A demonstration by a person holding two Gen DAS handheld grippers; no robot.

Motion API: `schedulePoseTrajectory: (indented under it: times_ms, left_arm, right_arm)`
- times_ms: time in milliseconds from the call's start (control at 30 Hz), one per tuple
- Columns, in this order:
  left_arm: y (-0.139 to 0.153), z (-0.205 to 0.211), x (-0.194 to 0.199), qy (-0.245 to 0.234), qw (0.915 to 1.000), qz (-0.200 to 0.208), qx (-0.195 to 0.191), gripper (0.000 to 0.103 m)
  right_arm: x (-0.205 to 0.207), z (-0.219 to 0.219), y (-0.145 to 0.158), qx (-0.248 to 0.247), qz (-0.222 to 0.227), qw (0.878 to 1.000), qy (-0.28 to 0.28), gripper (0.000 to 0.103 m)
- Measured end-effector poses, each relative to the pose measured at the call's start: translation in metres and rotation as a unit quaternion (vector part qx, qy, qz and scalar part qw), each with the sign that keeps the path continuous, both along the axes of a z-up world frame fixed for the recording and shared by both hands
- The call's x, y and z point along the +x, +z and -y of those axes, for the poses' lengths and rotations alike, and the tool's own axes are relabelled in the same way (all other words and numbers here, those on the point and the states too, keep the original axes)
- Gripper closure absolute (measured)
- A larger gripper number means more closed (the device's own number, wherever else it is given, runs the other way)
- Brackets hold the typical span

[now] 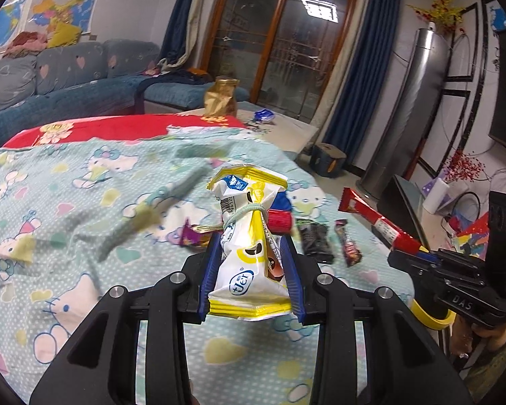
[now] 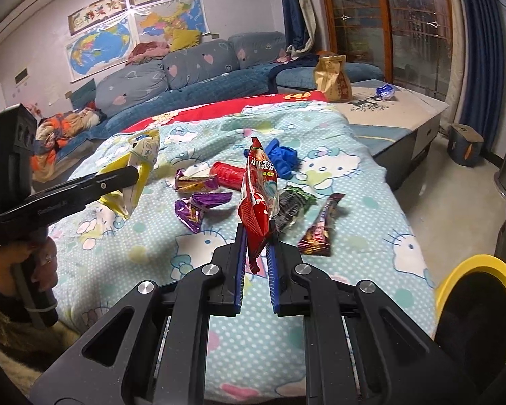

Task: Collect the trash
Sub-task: 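Carry the yellow-white wrapper and red chip bag with both tools over the yellow bin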

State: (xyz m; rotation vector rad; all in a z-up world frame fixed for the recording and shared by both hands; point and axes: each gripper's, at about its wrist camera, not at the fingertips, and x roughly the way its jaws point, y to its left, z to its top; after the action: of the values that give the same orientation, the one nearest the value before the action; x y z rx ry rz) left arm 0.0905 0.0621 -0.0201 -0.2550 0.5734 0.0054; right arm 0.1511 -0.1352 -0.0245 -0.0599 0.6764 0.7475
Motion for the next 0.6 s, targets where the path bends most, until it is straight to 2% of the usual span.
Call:
schedulePoseTrajectory:
  times_ms: [600]
  left_arm:
    - [0.01, 0.045, 0.005, -0.055, 0.9983, 0.018, 0.007, 0.069]
  right_arm:
    - [-0.008, 0.04, 0.011, 0.008, 0.016, 0.999, -0.037, 0.095]
